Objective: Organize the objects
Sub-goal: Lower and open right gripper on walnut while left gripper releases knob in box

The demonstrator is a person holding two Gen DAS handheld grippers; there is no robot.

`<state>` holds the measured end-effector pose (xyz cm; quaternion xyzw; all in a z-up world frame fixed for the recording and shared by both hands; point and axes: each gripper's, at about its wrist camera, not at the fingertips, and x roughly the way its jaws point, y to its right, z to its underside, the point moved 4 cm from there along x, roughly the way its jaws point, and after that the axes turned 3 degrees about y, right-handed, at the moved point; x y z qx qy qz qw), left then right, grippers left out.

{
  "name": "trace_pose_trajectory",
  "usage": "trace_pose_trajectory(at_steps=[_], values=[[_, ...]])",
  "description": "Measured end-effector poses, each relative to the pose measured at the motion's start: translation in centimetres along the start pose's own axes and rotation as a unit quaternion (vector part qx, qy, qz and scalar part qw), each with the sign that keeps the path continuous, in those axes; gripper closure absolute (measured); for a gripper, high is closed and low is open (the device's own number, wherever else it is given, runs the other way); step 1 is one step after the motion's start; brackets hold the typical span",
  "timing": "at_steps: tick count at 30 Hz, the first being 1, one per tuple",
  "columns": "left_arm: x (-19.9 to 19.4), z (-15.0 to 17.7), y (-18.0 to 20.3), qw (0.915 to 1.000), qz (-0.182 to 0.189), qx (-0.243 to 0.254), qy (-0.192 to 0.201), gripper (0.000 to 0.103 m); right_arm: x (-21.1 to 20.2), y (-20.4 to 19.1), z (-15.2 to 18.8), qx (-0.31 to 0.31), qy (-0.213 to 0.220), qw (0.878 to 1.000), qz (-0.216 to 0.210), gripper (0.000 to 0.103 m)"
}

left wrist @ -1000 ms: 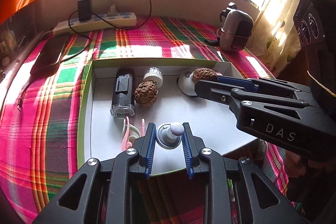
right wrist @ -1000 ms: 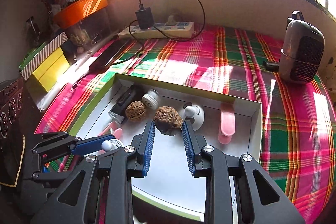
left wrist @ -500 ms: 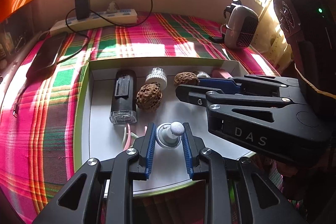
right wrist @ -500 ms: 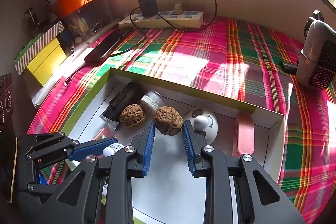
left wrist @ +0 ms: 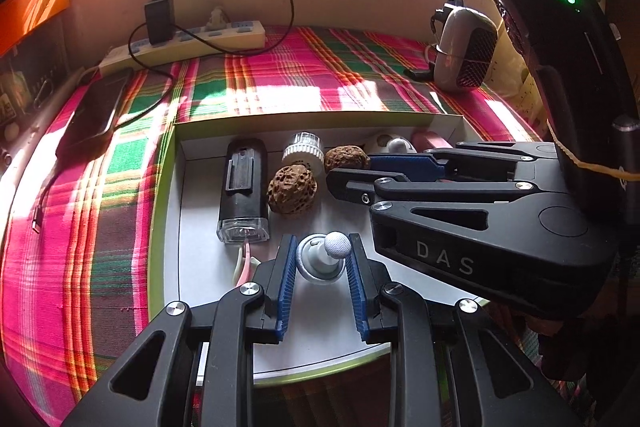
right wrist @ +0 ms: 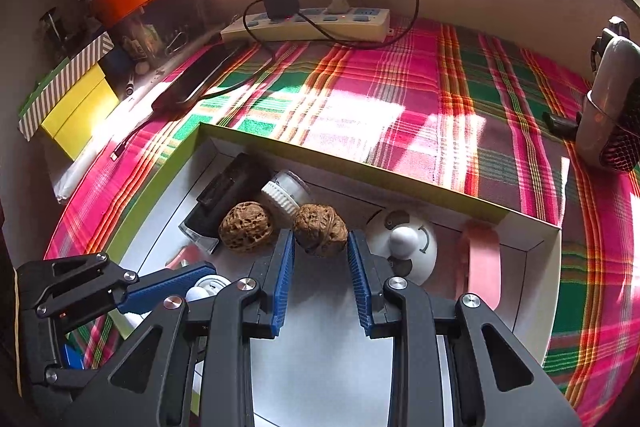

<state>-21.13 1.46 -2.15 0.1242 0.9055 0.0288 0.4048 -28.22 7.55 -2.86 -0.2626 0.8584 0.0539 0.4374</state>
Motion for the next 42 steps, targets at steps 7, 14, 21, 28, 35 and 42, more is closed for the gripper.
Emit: trace_pose_trajectory(at_steps=[7, 14, 21, 28, 35, 42], values=[[0.02, -0.05, 0.01, 1.0, -0.001, -0.001, 0.0, 0.08, 0.14, 0.01, 0.04, 0.003, -0.002, 1.0, 0.002, 0.074], [0.04, -0.03, -0.13, 1.0, -0.004, 0.001, 0.0, 0.08, 0.25, -0.12, 0.07, 0.003, -0.004, 1.0, 0.003, 0.074], [0.04, -0.03, -0.18, 1.0, -0.004, -0.001, 0.0, 0.079, 0.18, -0.13, 0.06, 0.01, -0.002, 1.0, 0.001, 0.07], [-0.04, -0.03, -0.16, 1.0, -0.003, 0.0, 0.0, 0.077, 0.1, -0.23, 0.08, 0.011, 0.0, 1.0, 0.002, 0.068], [-0.14, 0.01, -0.17, 1.0, -0.003, 0.0, 0.0, 0.073, -0.18, -0.15, 0.13, 0.015, 0.003, 1.0, 0.004, 0.066], [-0.39, 0.19, -0.27, 1.0, -0.006, 0.0, 0.002, 0.073, -0.64, -0.36, 0.13, 0.017, 0.009, 1.0, 0.003, 0.062]])
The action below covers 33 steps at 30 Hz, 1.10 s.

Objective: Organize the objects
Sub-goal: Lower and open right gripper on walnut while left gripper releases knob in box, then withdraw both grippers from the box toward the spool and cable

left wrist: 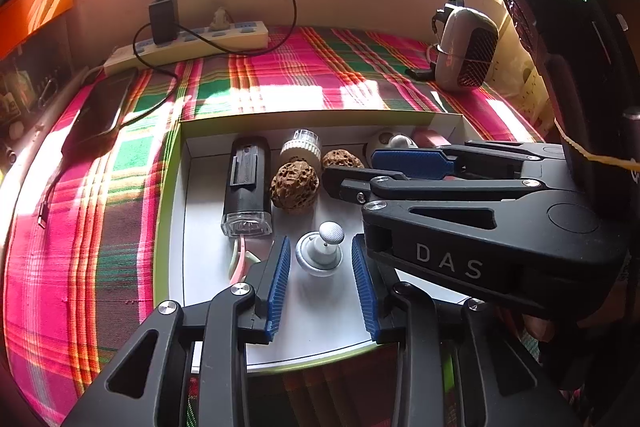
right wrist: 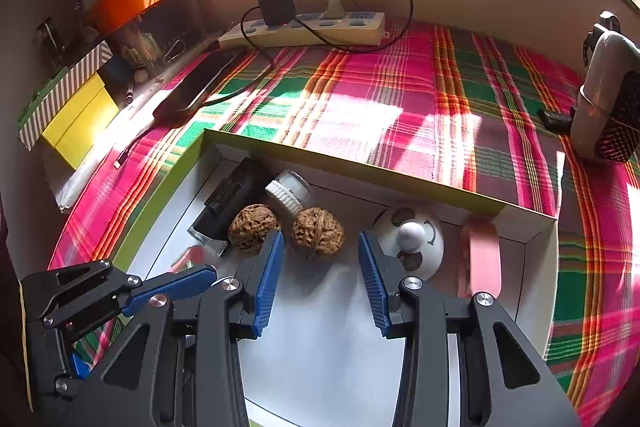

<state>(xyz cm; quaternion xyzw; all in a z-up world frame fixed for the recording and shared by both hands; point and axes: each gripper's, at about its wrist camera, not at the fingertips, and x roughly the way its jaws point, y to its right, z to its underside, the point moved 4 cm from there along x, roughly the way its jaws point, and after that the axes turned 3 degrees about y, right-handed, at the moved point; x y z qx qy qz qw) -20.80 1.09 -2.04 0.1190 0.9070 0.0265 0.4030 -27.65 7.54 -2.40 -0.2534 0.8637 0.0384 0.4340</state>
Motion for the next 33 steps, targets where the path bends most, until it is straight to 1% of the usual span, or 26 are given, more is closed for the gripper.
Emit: trace_pose_trajectory(at_steps=[18, 33], values=[[-2.7, 0.4, 0.2, 0.9998, -0.01, -0.002, 0.02, 0.073, -2.9, -0.4, 0.0, 0.009, 0.027, 1.0, 0.009, 0.062], [-6.1, 1.8, 0.2, 0.999, -0.009, -0.012, 0.043, 0.073, -7.4, -1.0, 1.8, 0.02, 0.065, 0.997, 0.021, 0.062]])
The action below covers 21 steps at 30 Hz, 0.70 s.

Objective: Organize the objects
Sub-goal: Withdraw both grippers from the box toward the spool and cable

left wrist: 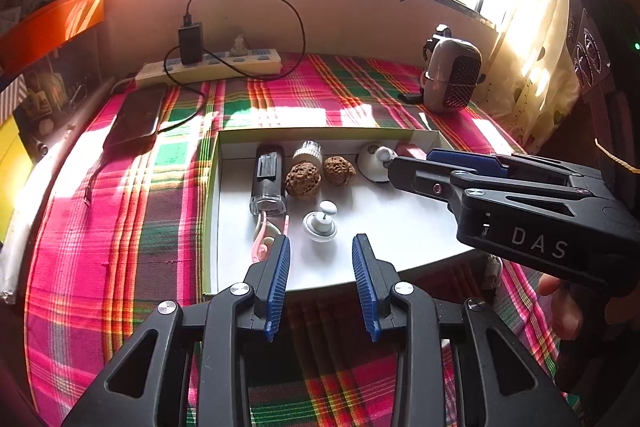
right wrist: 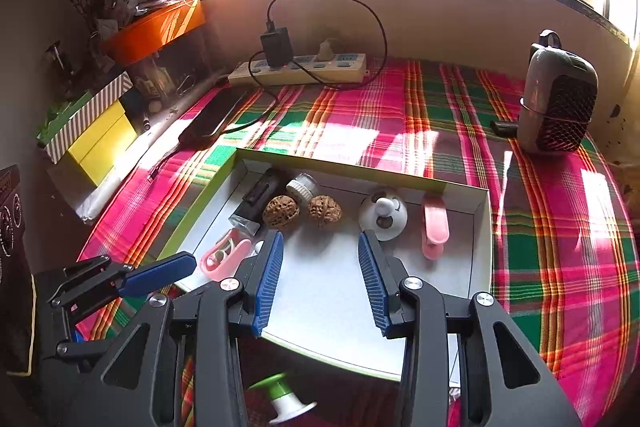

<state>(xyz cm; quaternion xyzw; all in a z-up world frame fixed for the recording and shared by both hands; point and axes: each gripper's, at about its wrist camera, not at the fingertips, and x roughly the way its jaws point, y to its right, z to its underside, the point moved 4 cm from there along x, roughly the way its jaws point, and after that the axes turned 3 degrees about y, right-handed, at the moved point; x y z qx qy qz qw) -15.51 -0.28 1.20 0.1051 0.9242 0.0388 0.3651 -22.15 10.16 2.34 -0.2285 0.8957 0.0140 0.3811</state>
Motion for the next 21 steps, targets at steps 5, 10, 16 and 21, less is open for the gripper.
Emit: trace_pose_trajectory(at_steps=[5, 10, 16, 21], values=[[-1.3, 0.8, 0.2, 1.0, 0.003, 0.0, 0.007, 0.073, -1.6, 0.6, 1.3, 0.013, 0.01, 1.0, 0.011, 0.062], [-2.3, 1.5, 0.5, 0.9998, 0.012, -0.001, 0.013, 0.073, -3.2, 1.5, 3.1, 0.023, 0.015, 0.999, 0.027, 0.062], [-2.6, 2.8, 1.3, 0.999, 0.044, -0.002, 0.008, 0.072, -5.2, 2.9, 5.1, 0.04, 0.023, 0.998, 0.049, 0.059], [-2.4, 3.6, 2.4, 0.9978, 0.067, 0.005, -0.002, 0.069, -6.7, 4.7, 6.7, 0.07, 0.031, 0.995, 0.063, 0.054]])
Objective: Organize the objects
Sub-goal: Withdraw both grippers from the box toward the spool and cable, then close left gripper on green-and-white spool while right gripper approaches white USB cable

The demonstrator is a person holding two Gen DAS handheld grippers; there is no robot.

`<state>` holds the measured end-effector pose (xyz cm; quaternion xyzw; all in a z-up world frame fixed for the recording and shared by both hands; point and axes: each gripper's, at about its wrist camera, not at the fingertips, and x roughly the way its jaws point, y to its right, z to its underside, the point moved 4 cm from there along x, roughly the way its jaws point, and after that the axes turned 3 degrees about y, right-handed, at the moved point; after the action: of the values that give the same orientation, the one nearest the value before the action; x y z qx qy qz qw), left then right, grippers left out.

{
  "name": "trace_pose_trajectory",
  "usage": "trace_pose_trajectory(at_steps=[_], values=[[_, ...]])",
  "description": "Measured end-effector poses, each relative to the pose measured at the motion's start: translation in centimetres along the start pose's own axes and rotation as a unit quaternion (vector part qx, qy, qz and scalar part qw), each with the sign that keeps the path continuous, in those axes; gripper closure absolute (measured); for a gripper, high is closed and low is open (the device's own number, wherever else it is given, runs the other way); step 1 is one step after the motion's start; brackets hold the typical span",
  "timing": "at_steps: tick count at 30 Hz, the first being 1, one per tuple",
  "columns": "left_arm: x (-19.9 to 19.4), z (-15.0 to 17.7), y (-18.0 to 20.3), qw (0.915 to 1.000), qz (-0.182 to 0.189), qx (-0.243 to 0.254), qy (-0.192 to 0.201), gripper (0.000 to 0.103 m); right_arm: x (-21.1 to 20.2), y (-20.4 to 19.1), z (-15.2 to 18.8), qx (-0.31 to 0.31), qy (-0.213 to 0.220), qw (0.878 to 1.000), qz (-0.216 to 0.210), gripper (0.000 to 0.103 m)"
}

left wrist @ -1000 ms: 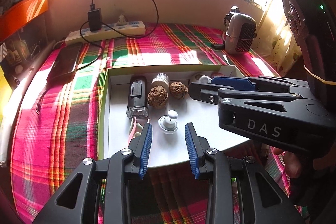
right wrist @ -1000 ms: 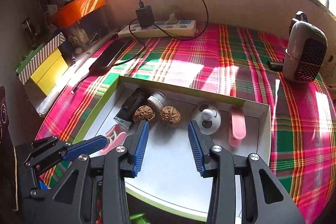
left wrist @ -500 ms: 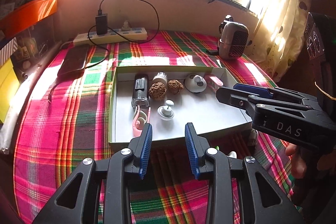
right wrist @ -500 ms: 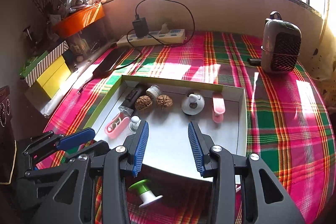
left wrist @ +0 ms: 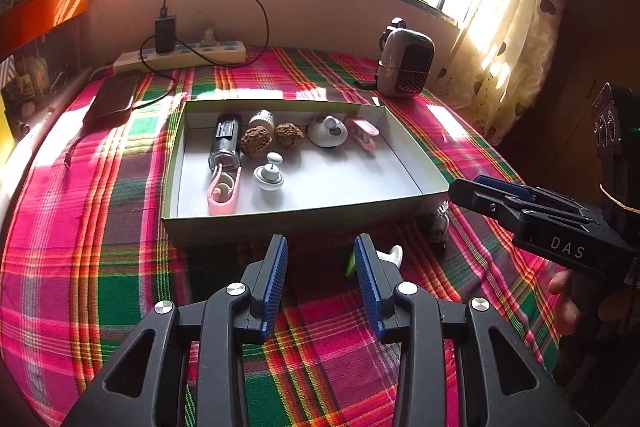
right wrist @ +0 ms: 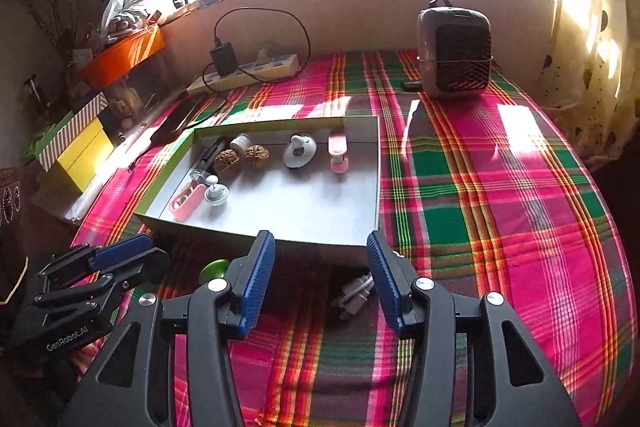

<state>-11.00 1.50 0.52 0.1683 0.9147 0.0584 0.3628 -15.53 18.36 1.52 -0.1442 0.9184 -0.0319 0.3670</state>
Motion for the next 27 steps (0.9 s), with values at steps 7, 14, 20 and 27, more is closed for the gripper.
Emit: trace_pose_trajectory(at_steps=[7, 14, 20, 27], values=[[0.9, 0.8, 1.7, 0.9995, 0.014, 0.023, -0.017, 0.068, -0.9, 2.5, 2.1, 0.021, -0.007, 0.999, 0.023, 0.053], [1.7, 1.0, 2.5, 0.999, 0.015, 0.03, -0.027, 0.068, -1.1, 4.4, 3.4, 0.043, -0.014, 0.998, 0.037, 0.053], [2.1, 1.1, 2.8, 0.9987, 0.014, 0.035, -0.033, 0.068, -0.9, 5.2, 3.9, 0.055, -0.018, 0.998, 0.038, 0.053], [2.7, 1.1, 3.2, 0.9984, 0.011, 0.04, -0.039, 0.067, -0.7, 5.3, 4.2, 0.054, -0.023, 0.998, 0.034, 0.053]])
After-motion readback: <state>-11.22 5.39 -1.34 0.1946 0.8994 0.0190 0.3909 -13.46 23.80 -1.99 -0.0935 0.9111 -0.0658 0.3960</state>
